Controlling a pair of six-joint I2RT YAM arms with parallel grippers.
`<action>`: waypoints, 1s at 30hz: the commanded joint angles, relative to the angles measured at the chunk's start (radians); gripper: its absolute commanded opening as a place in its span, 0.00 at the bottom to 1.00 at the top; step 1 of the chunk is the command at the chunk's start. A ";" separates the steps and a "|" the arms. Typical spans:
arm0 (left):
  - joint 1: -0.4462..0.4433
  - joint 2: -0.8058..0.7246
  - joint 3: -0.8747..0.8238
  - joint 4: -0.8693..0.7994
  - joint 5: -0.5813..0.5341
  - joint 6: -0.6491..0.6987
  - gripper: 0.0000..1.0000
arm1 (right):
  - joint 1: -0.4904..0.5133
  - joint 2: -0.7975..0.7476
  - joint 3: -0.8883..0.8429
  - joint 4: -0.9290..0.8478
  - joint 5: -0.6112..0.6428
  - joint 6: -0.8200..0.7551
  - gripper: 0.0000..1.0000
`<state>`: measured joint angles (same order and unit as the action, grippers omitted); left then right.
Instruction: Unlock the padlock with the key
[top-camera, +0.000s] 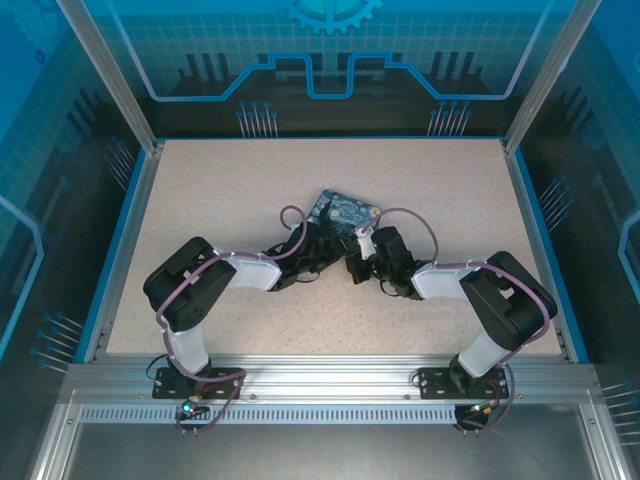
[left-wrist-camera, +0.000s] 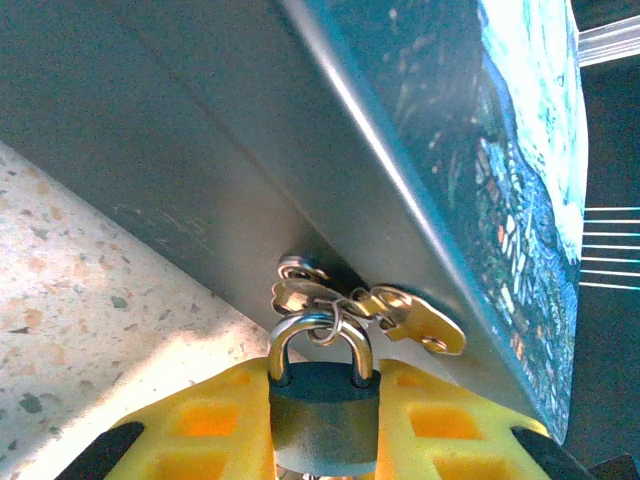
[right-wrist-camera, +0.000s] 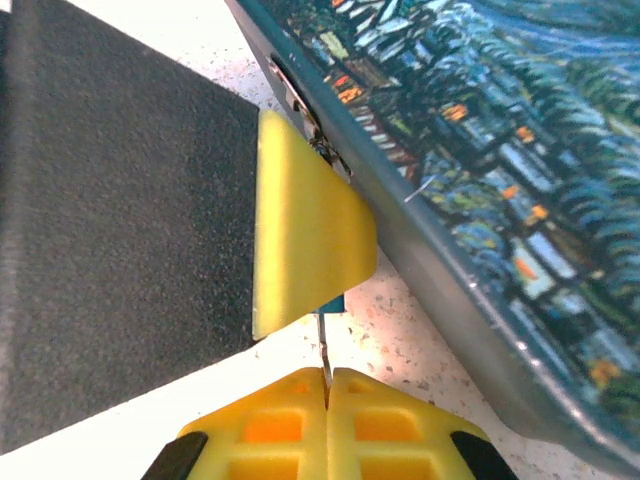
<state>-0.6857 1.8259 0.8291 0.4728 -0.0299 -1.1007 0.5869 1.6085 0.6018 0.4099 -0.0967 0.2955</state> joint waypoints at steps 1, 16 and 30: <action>-0.003 0.021 0.021 -0.043 -0.014 0.019 0.23 | -0.003 -0.050 -0.001 0.038 -0.013 -0.014 0.00; -0.002 0.032 0.023 -0.060 -0.011 0.027 0.22 | -0.013 -0.088 -0.005 0.036 -0.018 -0.007 0.00; -0.003 0.023 0.007 -0.037 -0.005 -0.012 0.20 | -0.048 -0.078 -0.042 0.123 -0.104 0.017 0.00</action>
<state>-0.6914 1.8259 0.8429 0.4767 -0.0109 -1.1027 0.5522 1.5669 0.5636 0.4324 -0.1364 0.3042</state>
